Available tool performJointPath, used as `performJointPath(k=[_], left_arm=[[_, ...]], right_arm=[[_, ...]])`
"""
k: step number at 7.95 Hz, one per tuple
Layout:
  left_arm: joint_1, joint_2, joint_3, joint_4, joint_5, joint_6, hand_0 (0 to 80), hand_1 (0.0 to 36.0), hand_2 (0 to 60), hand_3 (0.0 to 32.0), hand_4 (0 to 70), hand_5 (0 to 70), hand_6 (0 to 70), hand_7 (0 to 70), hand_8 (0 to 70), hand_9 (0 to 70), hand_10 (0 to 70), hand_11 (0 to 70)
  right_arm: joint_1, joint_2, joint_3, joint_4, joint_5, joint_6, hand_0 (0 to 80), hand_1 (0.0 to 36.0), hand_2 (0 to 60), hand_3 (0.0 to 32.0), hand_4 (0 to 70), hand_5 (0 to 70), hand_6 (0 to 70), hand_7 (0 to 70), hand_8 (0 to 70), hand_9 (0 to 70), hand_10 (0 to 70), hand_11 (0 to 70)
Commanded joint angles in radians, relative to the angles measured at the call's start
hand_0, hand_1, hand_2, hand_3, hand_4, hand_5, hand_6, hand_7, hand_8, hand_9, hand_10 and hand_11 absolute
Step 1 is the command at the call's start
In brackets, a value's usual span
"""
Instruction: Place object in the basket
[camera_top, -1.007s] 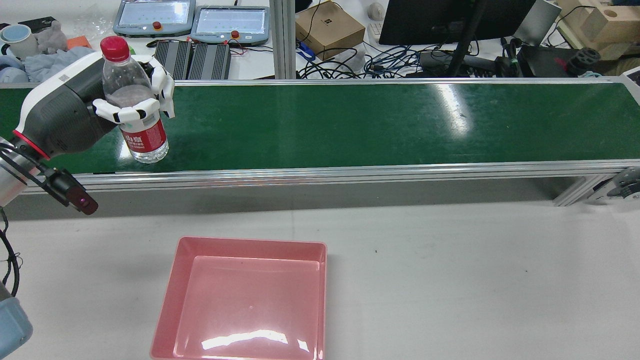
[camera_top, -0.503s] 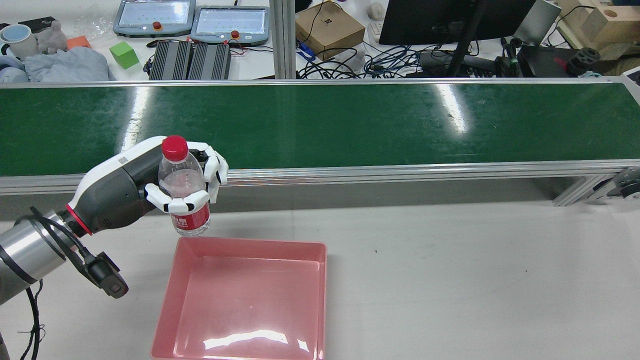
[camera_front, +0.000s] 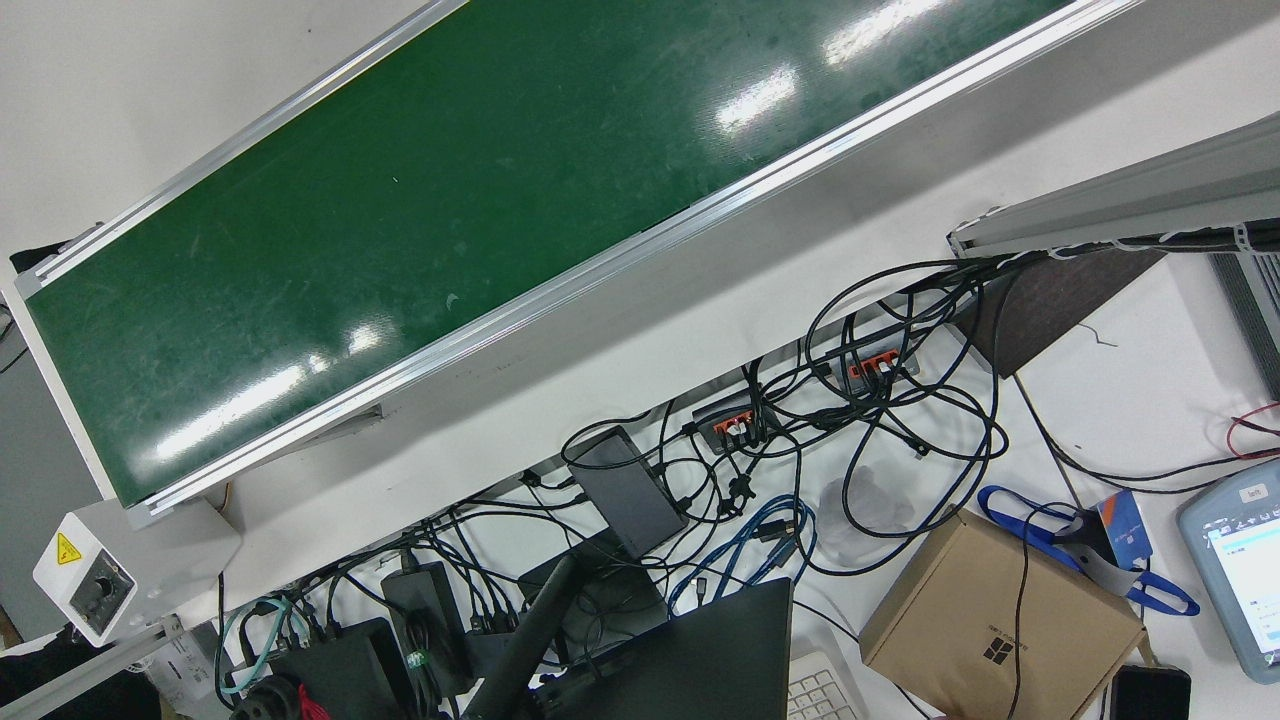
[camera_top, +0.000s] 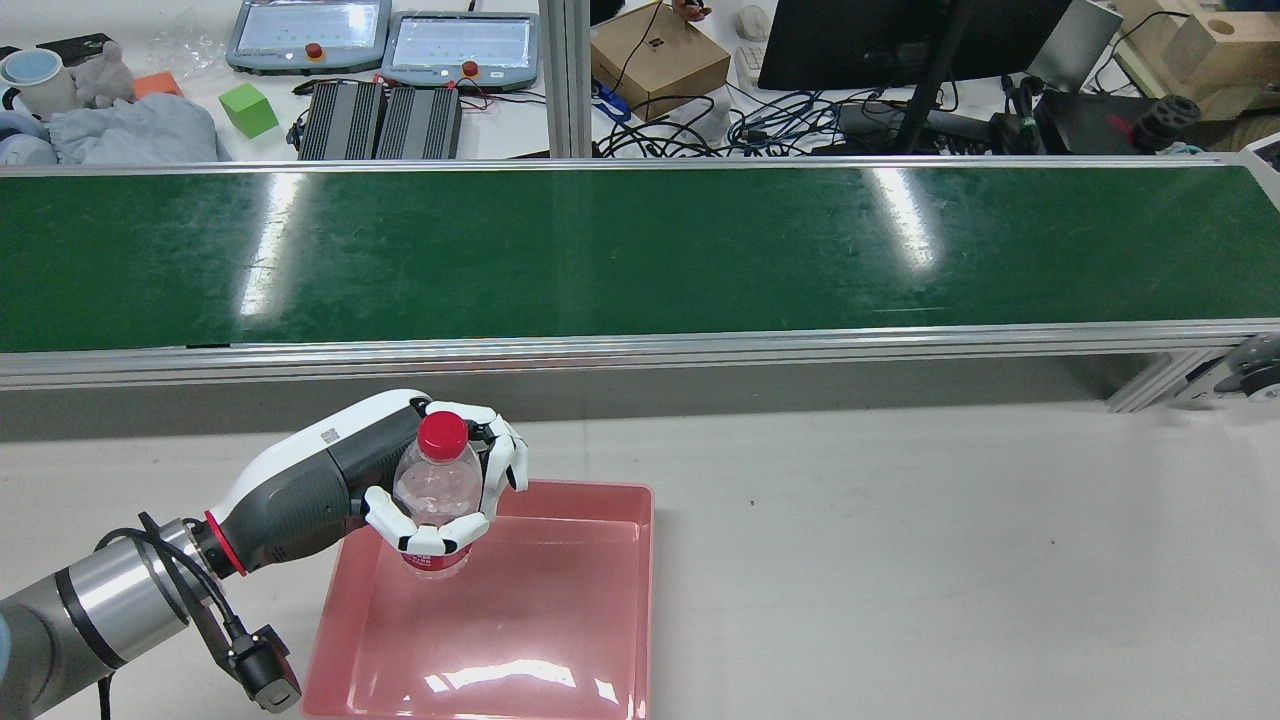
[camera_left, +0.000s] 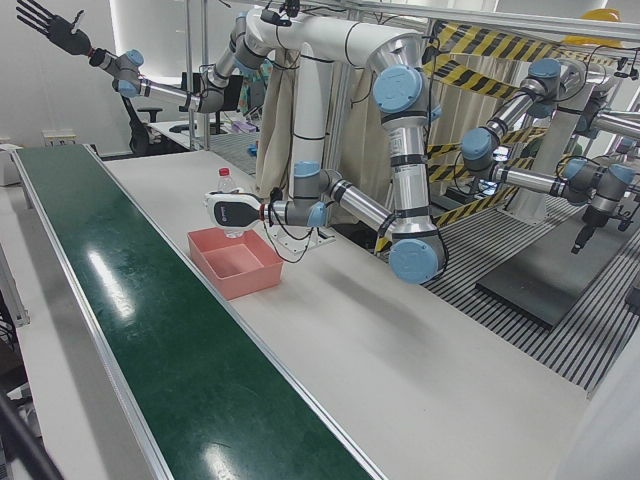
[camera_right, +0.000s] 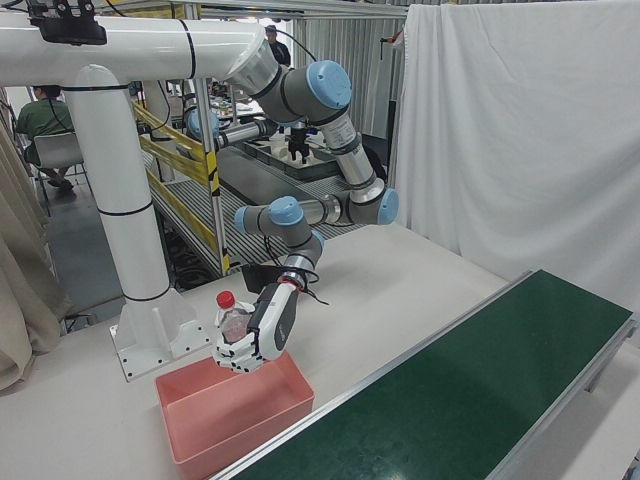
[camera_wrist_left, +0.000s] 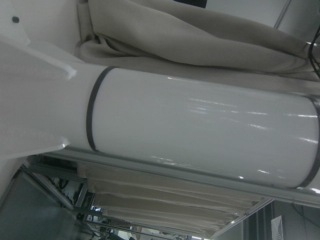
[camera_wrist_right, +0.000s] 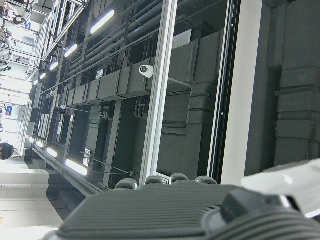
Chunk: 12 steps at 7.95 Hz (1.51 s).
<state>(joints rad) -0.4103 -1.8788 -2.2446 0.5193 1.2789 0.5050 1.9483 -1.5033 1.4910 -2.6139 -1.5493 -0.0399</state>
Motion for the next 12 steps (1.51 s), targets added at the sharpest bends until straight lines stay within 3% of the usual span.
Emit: performJointPath(k=[1,2,3,4,5,6,10,11,12], left_arm=[[0.016,0.009,-0.003,0.001,-0.001,0.006,54.7,15.2,16.6,0.0,39.5,45.8,32.4,37.4,38.3,46.1,28.7,42.4],[0.016,0.024,-0.007,-0.008,0.0,0.004,51.1,11.6,6.7,0.0,27.9,37.7,19.8,28.9,28.5,35.5,23.8,35.5],[0.019,0.071,-0.009,-0.059,0.002,0.004,48.9,8.9,0.6,0.0,18.7,33.7,14.4,24.5,22.8,28.4,20.7,31.0],[0.019,0.11,-0.009,-0.108,0.007,0.003,46.6,4.0,0.0,0.0,14.2,28.6,8.3,11.7,13.2,14.7,18.1,26.9],[0.018,0.133,-0.016,-0.122,0.01,0.0,46.0,1.4,0.0,0.0,12.6,27.4,5.4,5.0,9.4,8.9,13.9,20.5],[0.016,0.147,-0.033,-0.127,0.01,-0.002,45.6,0.0,0.0,0.0,11.8,24.7,4.4,3.5,8.2,7.4,11.8,17.4],[-0.004,0.245,-0.222,-0.088,0.007,-0.005,46.3,0.2,0.0,0.0,9.7,24.7,2.5,1.6,5.0,4.4,10.2,15.4],[-0.01,0.247,-0.228,-0.084,0.007,-0.002,49.0,7.9,0.0,0.0,9.9,25.4,2.8,1.8,5.5,4.5,10.4,16.3],[-0.01,0.247,-0.227,-0.084,0.005,0.0,49.3,8.9,0.0,0.0,9.1,23.3,2.3,1.5,5.1,3.9,9.6,15.2]], right_arm=[[0.0,0.0,0.0,0.0,0.0,0.0,0.0,0.0,0.0,0.0,0.0,0.0,0.0,0.0,0.0,0.0,0.0,0.0],[0.0,0.0,0.0,0.0,0.0,0.0,0.0,0.0,0.0,0.0,0.0,0.0,0.0,0.0,0.0,0.0,0.0,0.0],[0.0,0.0,0.0,0.0,0.0,0.0,0.0,0.0,0.0,0.0,0.0,0.0,0.0,0.0,0.0,0.0,0.0,0.0],[0.0,0.0,0.0,0.0,0.0,0.0,0.0,0.0,0.0,0.0,0.0,0.0,0.0,0.0,0.0,0.0,0.0,0.0],[0.0,0.0,0.0,0.0,0.0,0.0,0.0,0.0,0.0,0.0,0.0,0.0,0.0,0.0,0.0,0.0,0.0,0.0],[0.0,0.0,0.0,0.0,0.0,0.0,0.0,0.0,0.0,0.0,0.0,0.0,0.0,0.0,0.0,0.0,0.0,0.0],[0.0,0.0,0.0,0.0,0.0,0.0,0.0,0.0,0.0,0.0,0.0,0.0,0.0,0.0,0.0,0.0,0.0,0.0],[0.001,0.0,0.0,0.0,0.0,0.0,0.0,0.0,0.0,0.0,0.0,0.0,0.0,0.0,0.0,0.0,0.0,0.0],[0.0,0.0,0.0,0.0,0.0,0.0,0.0,0.0,0.0,0.0,0.0,0.0,0.0,0.0,0.0,0.0,0.0,0.0]])
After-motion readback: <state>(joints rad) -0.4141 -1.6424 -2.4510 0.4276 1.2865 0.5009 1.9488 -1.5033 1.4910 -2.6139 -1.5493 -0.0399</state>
